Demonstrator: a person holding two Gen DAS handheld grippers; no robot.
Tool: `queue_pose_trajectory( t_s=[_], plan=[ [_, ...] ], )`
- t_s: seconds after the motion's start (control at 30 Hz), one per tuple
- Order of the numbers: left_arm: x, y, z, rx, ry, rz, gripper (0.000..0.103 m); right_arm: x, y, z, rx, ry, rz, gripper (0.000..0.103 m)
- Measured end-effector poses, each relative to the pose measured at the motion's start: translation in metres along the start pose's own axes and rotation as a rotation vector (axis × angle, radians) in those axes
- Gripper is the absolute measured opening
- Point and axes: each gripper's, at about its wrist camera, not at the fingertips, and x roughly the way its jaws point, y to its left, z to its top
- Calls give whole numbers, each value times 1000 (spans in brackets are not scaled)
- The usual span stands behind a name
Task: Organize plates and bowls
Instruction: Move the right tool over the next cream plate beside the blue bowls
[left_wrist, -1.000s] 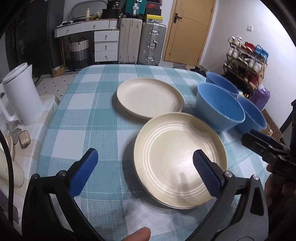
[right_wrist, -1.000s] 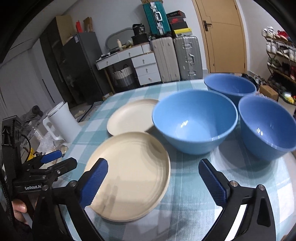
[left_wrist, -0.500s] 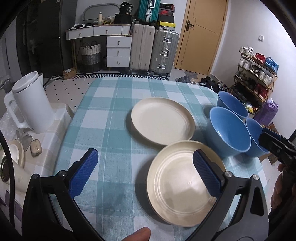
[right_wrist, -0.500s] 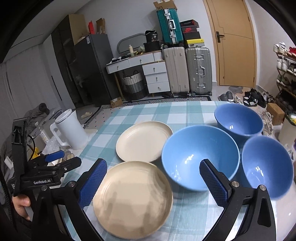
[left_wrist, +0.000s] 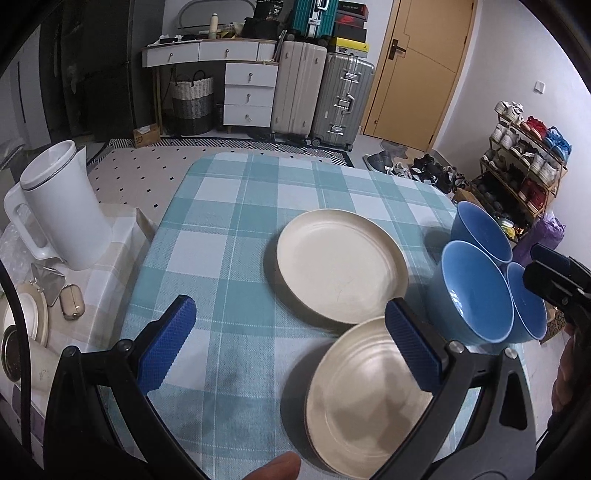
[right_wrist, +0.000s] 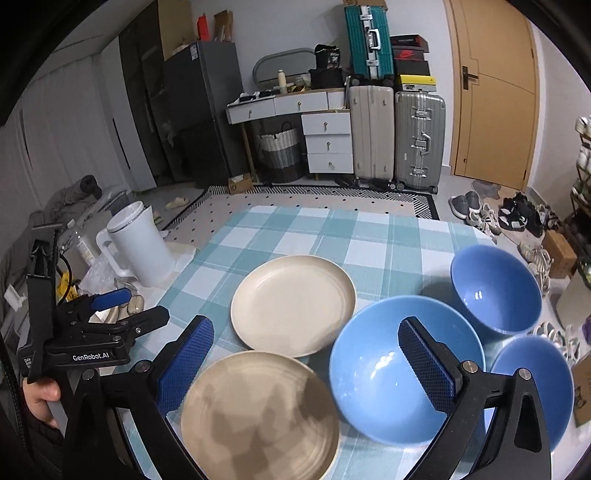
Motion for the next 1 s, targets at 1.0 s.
queue_pose_trajectory(
  t_s=[1.0],
  plan=[
    [111, 5, 28, -17, 137, 63, 102, 144, -27, 49, -39, 290, 28, 101]
  ],
)
